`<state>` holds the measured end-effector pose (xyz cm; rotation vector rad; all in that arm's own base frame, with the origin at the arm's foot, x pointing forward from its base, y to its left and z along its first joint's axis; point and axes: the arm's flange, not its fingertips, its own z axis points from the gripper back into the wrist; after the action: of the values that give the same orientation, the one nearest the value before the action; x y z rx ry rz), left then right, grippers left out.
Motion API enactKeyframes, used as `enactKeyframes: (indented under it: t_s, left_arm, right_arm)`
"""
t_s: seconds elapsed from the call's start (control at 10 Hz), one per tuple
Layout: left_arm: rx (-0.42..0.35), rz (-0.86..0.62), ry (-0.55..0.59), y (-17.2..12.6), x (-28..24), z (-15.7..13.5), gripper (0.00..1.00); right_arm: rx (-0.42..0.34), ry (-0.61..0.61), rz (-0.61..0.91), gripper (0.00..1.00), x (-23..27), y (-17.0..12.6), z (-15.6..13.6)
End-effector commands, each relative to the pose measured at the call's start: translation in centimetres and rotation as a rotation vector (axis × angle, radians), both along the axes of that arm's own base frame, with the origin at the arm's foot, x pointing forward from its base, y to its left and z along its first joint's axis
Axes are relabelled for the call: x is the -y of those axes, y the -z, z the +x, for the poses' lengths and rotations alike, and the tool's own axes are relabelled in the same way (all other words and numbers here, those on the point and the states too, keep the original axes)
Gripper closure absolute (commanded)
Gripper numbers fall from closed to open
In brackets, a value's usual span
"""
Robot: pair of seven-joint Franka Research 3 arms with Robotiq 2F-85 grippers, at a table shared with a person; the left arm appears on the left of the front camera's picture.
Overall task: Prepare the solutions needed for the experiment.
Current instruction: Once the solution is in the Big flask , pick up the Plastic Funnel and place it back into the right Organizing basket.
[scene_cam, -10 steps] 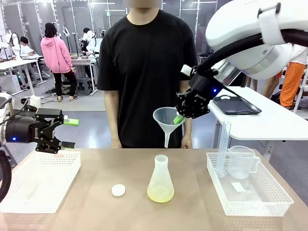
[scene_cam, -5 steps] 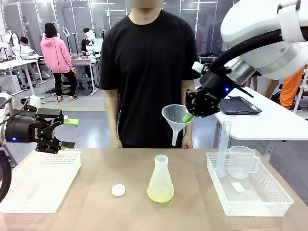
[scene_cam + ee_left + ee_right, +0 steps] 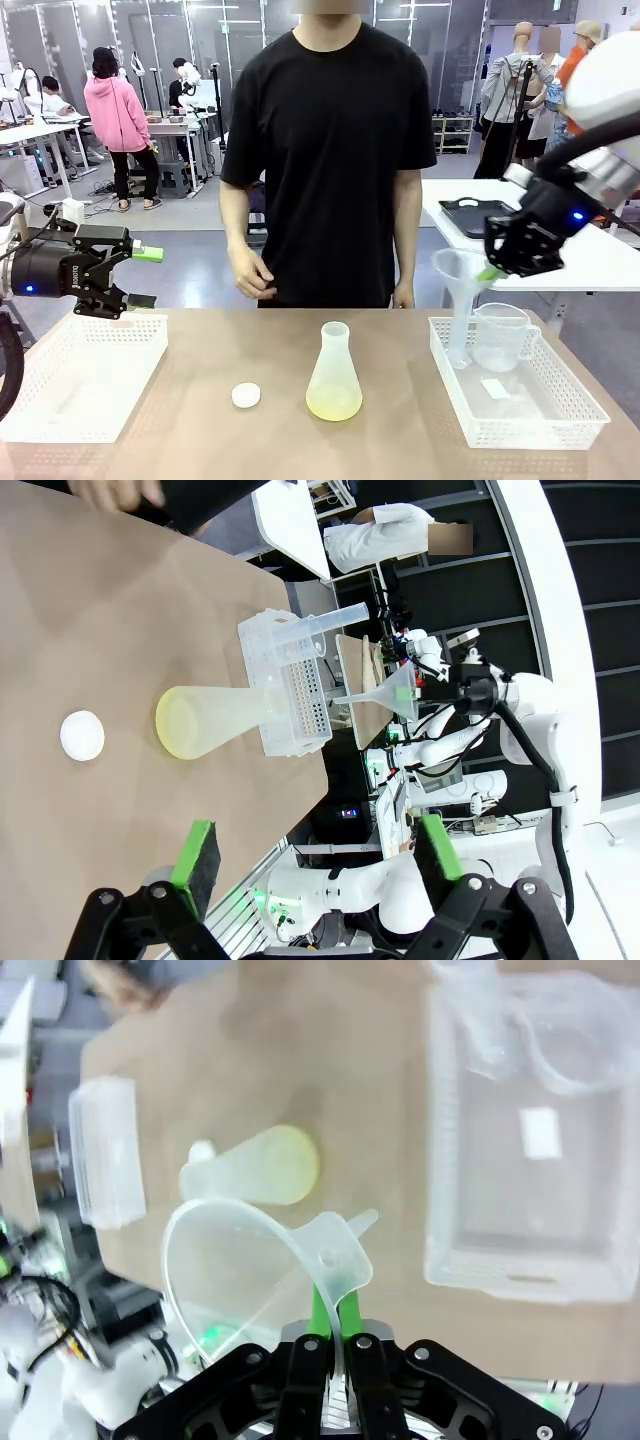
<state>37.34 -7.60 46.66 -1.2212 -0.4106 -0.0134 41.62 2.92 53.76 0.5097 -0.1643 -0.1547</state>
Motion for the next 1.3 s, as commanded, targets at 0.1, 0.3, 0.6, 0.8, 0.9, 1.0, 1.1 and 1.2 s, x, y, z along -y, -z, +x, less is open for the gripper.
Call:
enactKeyframes:
  t_s: [0.1,0.3,0.6,0.8,0.9,1.0,1.1,1.2]
  left_arm:
    - [-0.004,-0.032,-0.003,-0.3,0.3,0.0,0.0]
    - [-0.004,-0.032,-0.003,-0.3,0.3,0.0,0.0]
    - [-0.004,-0.032,-0.003,-0.3,0.3,0.0,0.0]
    - [-0.004,-0.032,-0.003,-0.3,0.3,0.0,0.0]
    - [-0.004,-0.032,-0.003,-0.3,0.3,0.0,0.0]
    - [-0.004,-0.032,-0.003,-0.3,0.3,0.0,0.0]
    - [-0.004,-0.032,-0.003,-0.3,0.3,0.0,0.0]
    - [-0.004,-0.032,-0.003,-0.3,0.3,0.0,0.0]
  right_arm:
    - [-0.059,0.195,-0.073,1.0,2.3,0.6,-1.8]
    - [-0.037,0.11,-0.032,1.0,2.8,0.8,-1.1]
    - [-0.037,0.11,-0.032,1.0,2.8,0.8,-1.1]
    - [-0.049,0.128,-0.055,0.97,2.6,1.0,-1.5]
    - [-0.132,0.19,-0.061,0.97,3.7,2.4,-0.3]
    - [-0.199,0.207,-0.069,0.97,4.3,3.5,0.4]
    - [-0.254,0.232,-0.085,0.97,4.5,4.4,1.1]
    - [-0.307,0.267,-0.111,0.97,4.5,5.6,1.9]
